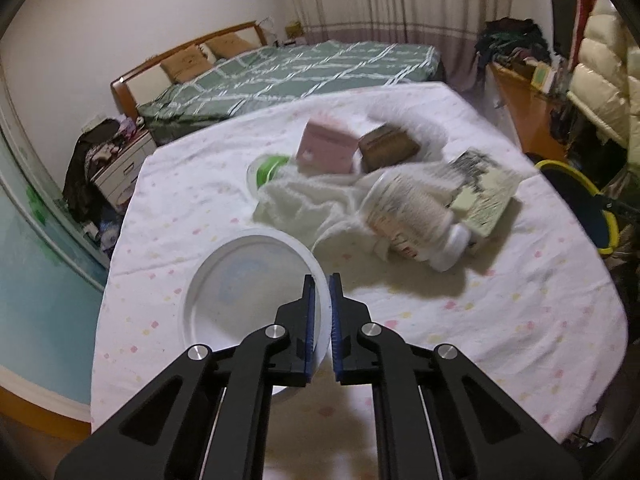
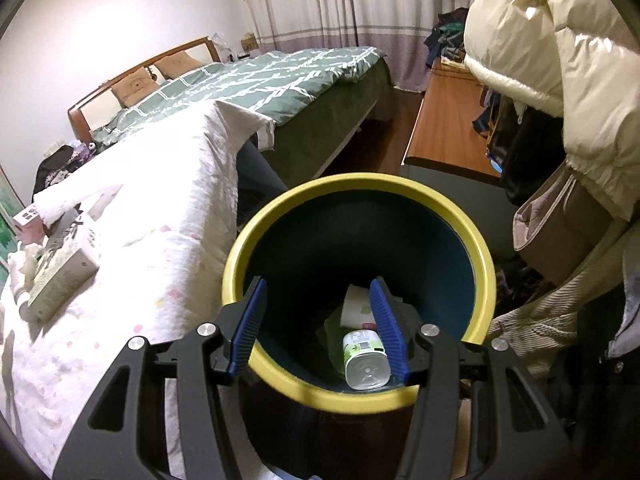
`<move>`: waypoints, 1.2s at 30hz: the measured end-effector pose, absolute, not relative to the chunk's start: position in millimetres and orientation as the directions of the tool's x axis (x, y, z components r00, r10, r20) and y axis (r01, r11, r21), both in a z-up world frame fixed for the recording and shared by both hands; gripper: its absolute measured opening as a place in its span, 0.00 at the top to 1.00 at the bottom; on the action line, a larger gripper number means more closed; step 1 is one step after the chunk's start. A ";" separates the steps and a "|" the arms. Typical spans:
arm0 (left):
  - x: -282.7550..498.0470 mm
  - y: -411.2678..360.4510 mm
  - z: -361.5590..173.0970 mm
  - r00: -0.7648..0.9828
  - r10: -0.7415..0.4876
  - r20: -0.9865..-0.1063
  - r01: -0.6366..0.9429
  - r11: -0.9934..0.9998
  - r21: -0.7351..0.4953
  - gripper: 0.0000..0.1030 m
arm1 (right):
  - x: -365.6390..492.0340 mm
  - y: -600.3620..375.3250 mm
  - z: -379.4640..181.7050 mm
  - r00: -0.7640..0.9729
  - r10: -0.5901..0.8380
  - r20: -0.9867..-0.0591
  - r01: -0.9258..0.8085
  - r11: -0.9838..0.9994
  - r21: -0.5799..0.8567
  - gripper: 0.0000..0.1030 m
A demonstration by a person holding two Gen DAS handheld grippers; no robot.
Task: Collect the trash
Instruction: 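Carry the white bowl to the yellow bin and release it with the left tool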
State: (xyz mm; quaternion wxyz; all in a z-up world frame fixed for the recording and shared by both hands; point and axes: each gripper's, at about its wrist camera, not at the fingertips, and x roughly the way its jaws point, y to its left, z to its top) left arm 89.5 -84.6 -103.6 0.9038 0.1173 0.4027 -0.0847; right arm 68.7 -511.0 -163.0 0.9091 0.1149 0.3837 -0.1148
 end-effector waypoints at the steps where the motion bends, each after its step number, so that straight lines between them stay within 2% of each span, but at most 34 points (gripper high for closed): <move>1: 86.8 -86.5 -99.1 0.662 -0.075 -0.746 0.260 0.956 0.134 0.93 | 66.4 -510.0 -160.8 0.683 -0.124 -0.720 0.295 0.948 0.117 0.50; 10: 68.0 -142.6 -58.7 0.677 -0.251 -0.692 0.434 0.896 0.099 0.93 | 38.7 -511.8 -141.0 0.716 -0.126 -0.687 0.294 0.947 0.133 0.47; 22: 92.2 -306.9 -55.3 0.531 -0.478 -0.700 0.722 0.687 0.079 0.93 | -0.8 -546.0 -133.5 0.712 -0.195 -0.675 0.369 0.921 0.123 0.46; 31: 115.1 -434.8 -70.4 0.419 -0.546 -0.726 0.832 0.550 0.067 0.93 | -24.7 -568.4 -131.4 0.697 -0.238 -0.677 0.417 0.902 0.112 0.46; 36: 128.6 -487.4 -89.4 0.375 -0.537 -0.756 0.853 0.519 0.054 0.93 | -29.6 -575.3 -129.9 0.695 -0.248 -0.675 0.425 0.899 0.107 0.46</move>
